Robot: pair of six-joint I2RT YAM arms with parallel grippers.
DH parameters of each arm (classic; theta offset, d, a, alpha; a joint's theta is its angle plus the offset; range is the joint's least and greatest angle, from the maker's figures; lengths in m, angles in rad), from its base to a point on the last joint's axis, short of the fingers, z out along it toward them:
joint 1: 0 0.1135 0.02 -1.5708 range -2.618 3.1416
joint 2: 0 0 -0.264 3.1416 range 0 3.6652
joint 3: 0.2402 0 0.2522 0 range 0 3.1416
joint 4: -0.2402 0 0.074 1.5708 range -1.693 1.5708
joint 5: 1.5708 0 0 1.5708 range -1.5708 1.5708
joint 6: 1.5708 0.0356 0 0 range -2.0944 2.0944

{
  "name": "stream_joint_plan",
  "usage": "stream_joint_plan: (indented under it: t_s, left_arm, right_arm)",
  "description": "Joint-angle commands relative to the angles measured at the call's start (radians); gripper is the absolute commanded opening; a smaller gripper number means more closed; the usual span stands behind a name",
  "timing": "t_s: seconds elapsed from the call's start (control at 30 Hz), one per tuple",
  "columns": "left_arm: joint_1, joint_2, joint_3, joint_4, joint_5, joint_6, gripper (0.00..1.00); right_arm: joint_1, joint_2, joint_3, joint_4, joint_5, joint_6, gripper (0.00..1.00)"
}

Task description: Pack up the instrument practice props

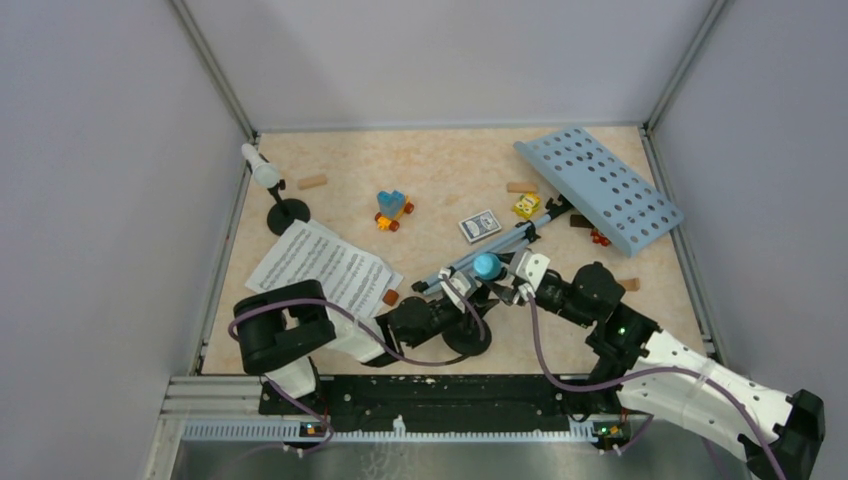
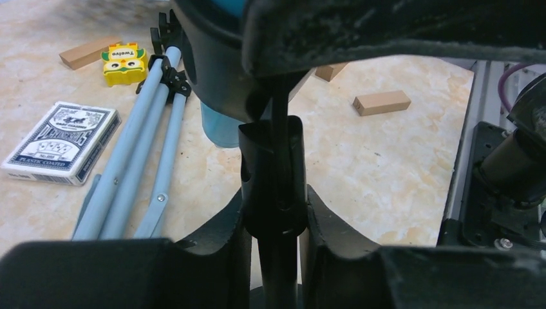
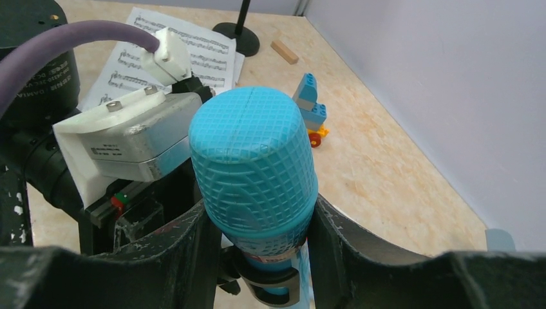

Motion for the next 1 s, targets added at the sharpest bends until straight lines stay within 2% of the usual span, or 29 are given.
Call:
stream_joint_plan:
  t_s: [0.0,0.03,0.07,0.2,0.37,0.6,0.97]
  left_arm:
    - [0.006,0.02,0.041,-0.019,-0.035,-0.034,0.15]
    - [0.006,0.021,0.061,-0.064,-0.039,-0.043,0.05]
    - [0.005,0.022,0.073,-0.117,-0.047,-0.053,0.0]
    - [0.001,0.027,0.134,-0.293,-0.045,-0.093,0.0]
    - [-0.01,0.056,0.133,-0.327,-0.061,-0.14,0.0]
    - [-0.05,0.103,0.128,-0.333,-0.097,-0.175,0.0]
    - [-0.084,0.152,0.136,-0.331,-0.108,-0.189,0.0]
  right_arm:
    - [0.008,-0.04,0.055,0.126,0.009,0.023,0.0]
    - [0.009,-0.043,0.061,0.126,0.014,0.02,0.0]
    - [0.008,-0.045,0.068,0.124,0.019,0.013,0.0]
    - [0.009,-0.05,0.116,0.096,0.034,-0.034,0.0]
    - [0.008,-0.054,0.212,0.042,0.045,-0.086,0.0]
    - [0.009,-0.073,0.342,0.025,0.012,-0.035,0.0]
    - [0.008,-0.108,0.423,0.013,0.009,-0.047,0.0]
